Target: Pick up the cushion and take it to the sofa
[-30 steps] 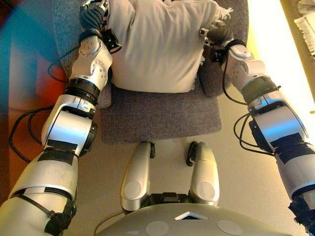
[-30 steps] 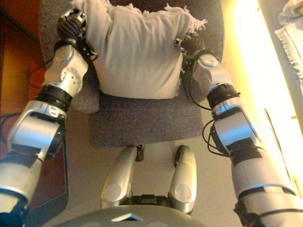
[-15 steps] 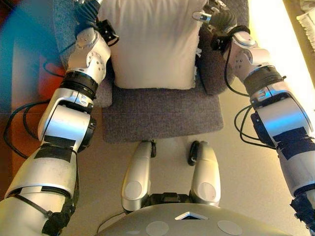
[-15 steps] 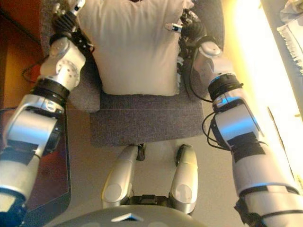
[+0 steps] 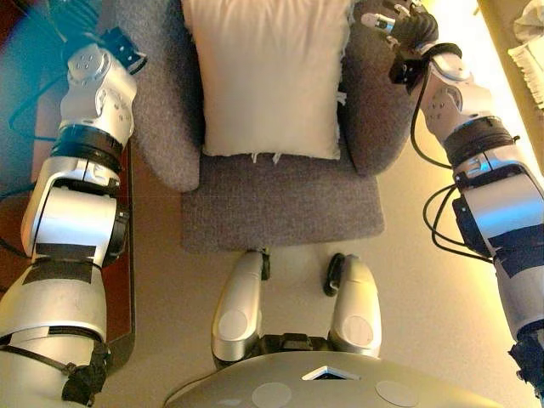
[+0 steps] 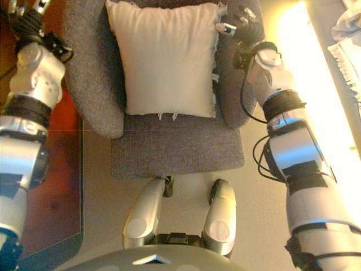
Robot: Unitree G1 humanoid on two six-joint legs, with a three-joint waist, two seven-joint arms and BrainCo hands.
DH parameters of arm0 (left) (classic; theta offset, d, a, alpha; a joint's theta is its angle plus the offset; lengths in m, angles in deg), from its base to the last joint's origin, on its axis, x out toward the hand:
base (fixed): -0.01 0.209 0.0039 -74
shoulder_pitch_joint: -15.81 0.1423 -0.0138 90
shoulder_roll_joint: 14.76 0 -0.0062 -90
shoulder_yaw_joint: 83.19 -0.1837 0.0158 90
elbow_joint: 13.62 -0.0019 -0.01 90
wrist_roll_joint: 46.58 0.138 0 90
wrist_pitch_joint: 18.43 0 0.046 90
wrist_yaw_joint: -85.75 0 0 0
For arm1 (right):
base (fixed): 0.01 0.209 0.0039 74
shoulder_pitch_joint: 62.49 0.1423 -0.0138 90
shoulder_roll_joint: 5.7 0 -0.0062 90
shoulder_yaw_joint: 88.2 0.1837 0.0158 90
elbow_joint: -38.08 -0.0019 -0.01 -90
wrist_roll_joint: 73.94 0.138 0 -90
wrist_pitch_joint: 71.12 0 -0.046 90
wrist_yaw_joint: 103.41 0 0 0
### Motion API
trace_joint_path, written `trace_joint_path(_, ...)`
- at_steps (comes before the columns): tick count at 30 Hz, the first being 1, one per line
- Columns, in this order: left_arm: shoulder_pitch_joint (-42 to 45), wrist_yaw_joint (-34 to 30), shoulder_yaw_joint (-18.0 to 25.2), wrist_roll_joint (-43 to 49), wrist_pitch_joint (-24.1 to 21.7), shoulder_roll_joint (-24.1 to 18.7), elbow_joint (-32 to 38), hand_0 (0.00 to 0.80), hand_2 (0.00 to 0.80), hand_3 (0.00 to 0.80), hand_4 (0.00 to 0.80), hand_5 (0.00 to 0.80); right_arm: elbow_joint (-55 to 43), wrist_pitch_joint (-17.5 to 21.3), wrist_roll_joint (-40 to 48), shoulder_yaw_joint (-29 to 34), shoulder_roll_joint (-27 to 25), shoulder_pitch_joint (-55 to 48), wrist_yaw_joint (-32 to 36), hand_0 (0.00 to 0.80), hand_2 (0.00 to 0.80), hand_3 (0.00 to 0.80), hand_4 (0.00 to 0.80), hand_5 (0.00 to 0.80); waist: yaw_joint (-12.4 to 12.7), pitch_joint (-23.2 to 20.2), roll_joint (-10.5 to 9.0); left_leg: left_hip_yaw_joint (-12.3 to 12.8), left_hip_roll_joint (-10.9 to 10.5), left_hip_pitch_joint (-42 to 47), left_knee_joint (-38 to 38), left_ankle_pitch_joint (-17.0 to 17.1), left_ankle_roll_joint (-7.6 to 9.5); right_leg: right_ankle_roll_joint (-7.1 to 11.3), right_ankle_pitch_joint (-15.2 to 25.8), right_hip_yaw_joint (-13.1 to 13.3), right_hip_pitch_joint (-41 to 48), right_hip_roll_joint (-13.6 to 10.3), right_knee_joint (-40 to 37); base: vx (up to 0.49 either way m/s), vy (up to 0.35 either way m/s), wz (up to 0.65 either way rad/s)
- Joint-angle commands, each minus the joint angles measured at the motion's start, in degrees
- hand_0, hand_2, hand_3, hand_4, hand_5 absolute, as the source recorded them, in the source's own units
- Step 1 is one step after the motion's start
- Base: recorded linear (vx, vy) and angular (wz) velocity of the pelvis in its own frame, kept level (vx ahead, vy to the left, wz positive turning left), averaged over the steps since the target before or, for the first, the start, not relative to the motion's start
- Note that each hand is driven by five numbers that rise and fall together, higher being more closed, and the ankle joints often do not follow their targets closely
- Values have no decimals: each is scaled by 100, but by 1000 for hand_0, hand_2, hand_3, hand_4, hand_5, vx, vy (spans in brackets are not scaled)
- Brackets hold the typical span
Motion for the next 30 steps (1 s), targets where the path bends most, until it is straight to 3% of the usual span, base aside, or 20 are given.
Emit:
trace_joint_path(1, 663, -799, 283, -145, -599, -169, 517, 0, 0, 0, 0, 0, -834, 542, 217, 311, -37, -568, -92, 0, 0, 0, 0, 0, 184, -376, -174, -84, 205, 532, -160, -385, -186, 144, 892, 82, 465, -85, -1280, 54, -30, 4)
trace_joint_path(5, 1774, -1576, 741, -163, -714, 305, 1527, 0, 0, 0, 0, 0, -2145, 598, 232, 670, 132, -1808, 58, 0, 0, 0, 0, 0, 189, -562, -256, -159, 173, 962, -646, -236, -141, 160, 1022, -6, 974, 29, -1836, 80, -33, 4)
trace_joint_path(10, 3034, -2019, 955, 31, -598, 1035, 2655, 0, 0, 0, 0, 0, -3129, 619, -90, 1028, 653, -3273, 26, 0, 0, 0, 0, 0, 154, -970, -328, -142, 155, 1538, -1326, -12, -64, 200, 1178, -89, 1635, 192, -2496, 135, -29, 3)
trace_joint_path(12, 3778, -2227, 988, 216, -528, 1453, 3241, 0, 0, 0, 0, 0, -3435, 675, -336, 1216, 889, -4170, 255, 0, 0, 0, 0, 0, 140, -1242, -351, -56, 198, 1919, -1742, 101, -34, 229, 1243, -128, 2053, 297, -2894, 199, -34, 7)
trace_joint_path(15, 4535, -2565, 1041, 246, -373, 1699, 3727, 0, 0, 0, 0, 0, -3770, 723, -401, 1428, 1129, -5066, 523, 0, 0, 0, 0, 0, 103, -1490, -354, 180, 285, 2289, -2196, 254, -13, 230, 1331, -179, 2418, 424, -3275, 99, -37, 8)
trace_joint_path(20, 5382, -3067, 1123, 298, -312, 1851, 4026, 0, 0, 0, 0, 0, -4063, 972, -550, 1578, 1430, -6111, 852, 0, 0, 0, 0, 0, 31, -1715, -379, 499, 343, 2631, -2700, 407, -30, 223, 1543, -270, 2762, 601, -3858, 6, -25, 10)
trace_joint_path(26, 6589, -3570, 1234, 730, -113, 1832, 4152, 0, 0, 0, 0, 0, -3994, 734, -1333, 1475, 1455, -7042, 1249, 0, 0, 0, 0, 0, 32, -1745, -385, 604, 297, 2754, -3084, 549, -53, 186, 1718, -326, 2868, 826, -4292, -75, 4, -3)
trace_joint_path(30, 7032, -3801, 1112, 1075, -108, 1761, 3919, 0, 0, 0, 0, 0, -3839, 549, -730, 1469, 1385, -7352, 1416, 0, 0, 0, 0, 0, 60, -1693, -387, 660, 251, 2724, -3225, 627, -35, 164, 1800, -358, 2837, 927, -4448, -116, 14, -3)
